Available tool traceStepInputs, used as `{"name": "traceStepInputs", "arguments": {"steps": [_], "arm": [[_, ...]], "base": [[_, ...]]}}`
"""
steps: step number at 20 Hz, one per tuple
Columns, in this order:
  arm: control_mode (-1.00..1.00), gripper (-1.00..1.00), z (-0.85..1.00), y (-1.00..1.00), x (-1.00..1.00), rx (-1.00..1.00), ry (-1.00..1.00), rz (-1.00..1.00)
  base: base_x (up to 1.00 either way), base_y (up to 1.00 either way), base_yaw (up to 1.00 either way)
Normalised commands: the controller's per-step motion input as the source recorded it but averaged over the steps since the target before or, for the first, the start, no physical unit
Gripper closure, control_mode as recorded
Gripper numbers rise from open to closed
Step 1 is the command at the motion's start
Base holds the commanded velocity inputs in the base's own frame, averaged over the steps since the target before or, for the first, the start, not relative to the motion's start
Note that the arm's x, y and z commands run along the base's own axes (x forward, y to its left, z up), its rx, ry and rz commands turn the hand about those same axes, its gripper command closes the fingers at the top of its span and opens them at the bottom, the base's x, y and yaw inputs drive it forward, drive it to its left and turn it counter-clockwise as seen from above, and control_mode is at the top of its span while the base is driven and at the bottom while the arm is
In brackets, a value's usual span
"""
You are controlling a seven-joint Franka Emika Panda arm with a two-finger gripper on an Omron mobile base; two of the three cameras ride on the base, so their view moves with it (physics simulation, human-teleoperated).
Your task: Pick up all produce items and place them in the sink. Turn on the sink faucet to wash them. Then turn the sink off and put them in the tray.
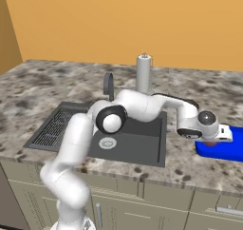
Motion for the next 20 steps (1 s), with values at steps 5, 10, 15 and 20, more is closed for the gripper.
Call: {"name": "traceStepInputs", "arguments": {"steps": [5, 10, 15, 20], "arm": [[-1.0, -1.0, 0.02, 0.0, 0.27, 0.02, 0.06, -0.05], [-1.0, -1.0, 0.3, 0.16, 0.0, 0.0, 0.06, -0.04], [-1.0, -1.0, 0.74, 0.94, -0.41, -0.04, 0.05, 0.01], [-1.0, -1.0, 0.32, 1.0, -0.75, -0.01, 0.05, 0.19]], "base": [[0.0, 0.0, 0.0], [0.0, 0.0, 0.0], [0.0, 0.0, 0.0], [0.0, 0.0, 0.0]]}}
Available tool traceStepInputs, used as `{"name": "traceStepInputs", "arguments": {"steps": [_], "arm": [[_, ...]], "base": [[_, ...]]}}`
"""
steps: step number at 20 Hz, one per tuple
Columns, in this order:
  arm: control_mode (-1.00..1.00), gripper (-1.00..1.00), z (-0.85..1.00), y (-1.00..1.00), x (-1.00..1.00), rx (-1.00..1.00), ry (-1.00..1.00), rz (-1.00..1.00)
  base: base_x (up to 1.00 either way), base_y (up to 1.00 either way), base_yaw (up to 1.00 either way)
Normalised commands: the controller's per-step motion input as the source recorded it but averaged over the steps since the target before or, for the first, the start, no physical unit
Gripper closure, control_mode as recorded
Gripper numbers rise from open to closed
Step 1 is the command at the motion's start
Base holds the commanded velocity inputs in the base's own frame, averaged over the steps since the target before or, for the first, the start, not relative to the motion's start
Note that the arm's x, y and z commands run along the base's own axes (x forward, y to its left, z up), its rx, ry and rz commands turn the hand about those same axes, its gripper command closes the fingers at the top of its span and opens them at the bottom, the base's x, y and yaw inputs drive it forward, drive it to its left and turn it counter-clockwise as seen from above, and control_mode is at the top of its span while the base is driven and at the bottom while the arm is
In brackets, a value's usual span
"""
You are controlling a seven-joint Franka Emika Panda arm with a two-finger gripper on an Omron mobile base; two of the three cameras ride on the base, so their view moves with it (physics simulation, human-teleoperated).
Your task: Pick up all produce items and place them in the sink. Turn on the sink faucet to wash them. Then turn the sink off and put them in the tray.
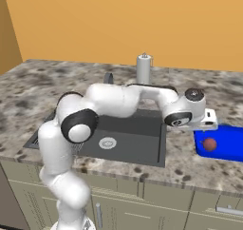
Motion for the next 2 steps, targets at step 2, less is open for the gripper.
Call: {"name": "traceStepInputs", "arguments": {"steps": [2], "arm": [[-1.0, -1.0, 0.16, 1.0, -0.64, 0.0, 0.05, 0.2]], "base": [[0.0, 0.0, 0.0]]}}
